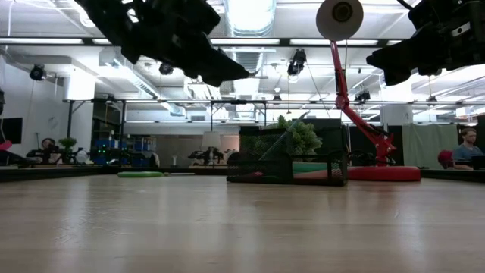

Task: Pick and place office supplies into organizer
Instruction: Put the yellow pencil into the black desk organizer

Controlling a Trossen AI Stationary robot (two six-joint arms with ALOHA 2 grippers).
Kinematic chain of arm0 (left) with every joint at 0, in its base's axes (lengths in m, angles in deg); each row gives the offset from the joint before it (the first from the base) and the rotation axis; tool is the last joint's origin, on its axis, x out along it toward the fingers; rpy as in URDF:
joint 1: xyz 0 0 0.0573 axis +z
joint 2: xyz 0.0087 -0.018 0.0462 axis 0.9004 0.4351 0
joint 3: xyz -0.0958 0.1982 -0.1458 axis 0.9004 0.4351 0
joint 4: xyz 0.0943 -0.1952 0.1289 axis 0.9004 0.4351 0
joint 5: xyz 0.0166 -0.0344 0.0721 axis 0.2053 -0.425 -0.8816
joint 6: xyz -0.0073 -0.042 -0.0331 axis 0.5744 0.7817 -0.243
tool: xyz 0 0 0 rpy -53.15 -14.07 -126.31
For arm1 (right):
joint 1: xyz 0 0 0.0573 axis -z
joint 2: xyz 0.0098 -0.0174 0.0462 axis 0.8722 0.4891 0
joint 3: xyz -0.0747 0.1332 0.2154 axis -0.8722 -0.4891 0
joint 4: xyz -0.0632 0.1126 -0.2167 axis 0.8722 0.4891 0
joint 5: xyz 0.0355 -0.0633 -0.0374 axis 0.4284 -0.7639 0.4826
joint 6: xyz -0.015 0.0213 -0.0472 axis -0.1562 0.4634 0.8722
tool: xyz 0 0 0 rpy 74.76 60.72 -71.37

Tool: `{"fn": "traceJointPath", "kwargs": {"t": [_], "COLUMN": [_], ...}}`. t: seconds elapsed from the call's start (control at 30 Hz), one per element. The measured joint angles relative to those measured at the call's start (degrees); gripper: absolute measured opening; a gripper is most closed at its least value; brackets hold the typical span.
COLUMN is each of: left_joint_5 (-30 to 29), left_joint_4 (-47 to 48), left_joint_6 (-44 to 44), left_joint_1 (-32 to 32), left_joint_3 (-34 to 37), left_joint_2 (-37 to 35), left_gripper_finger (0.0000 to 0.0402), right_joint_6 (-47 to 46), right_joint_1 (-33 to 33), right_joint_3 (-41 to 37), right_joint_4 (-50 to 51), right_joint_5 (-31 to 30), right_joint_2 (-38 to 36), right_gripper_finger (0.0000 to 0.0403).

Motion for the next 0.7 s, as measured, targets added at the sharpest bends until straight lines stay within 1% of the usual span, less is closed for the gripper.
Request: {"fn": "traceJointPath", "kwargs": {"t": [0.1, 0.2, 0.27, 0.4, 0.53, 0.6, 0.7], "left_joint_5": [-2.36, -7.50, -9.28, -9.96, -10.39, -10.48, -10.48], "left_joint_4": [4.14, 8.98, 12.26, 17.98, 20.53, 20.78, 21.12], "left_joint_6": [0.16, 0.43, 0.46, 0.54, 0.72, 2.78, 9.15], "left_joint_1": [-1.51, -3.52, -4.84, -7.54, -10.34, -11.66, -13.78], "left_joint_3": [0.07, 0.07, -0.27, -1.18, -1.36, -1.36, -1.70], "left_joint_2": [-1.60, -2.54, -2.76, -2.76, -2.76, -2.76, -2.76], "left_gripper_finger": [0.0102, 0.0102, 0.0102, 0.0102, 0.0102, 0.0102, 0.0102], "right_joint_6": [-0.02, -0.03, 0.00, -0.01, -0.02, 0.00, -0.01], "right_joint_1": [-0.02, -0.02, -0.01, -0.02, -0.02, -0.02, -0.01], "right_joint_3": [0.00, 0.00, 0.00, 0.00, 0.00, 0.00, 0.01], "right_joint_4": [0.02, 0.01, 0.00, -0.01, 0.00, 0.00, 0.00], "right_joint_5": [0.00, 0.00, -0.01, 0.00, 0.00, 0.00, 0.00], "right_joint_2": [0.00, 0.01, 0.02, 0.00, 0.01, 0.00, 0.00], "right_gripper_finger": [0.0068, 0.0072, 0.0075, 0.0081, 0.0084, 0.0084, 0.0080]}}
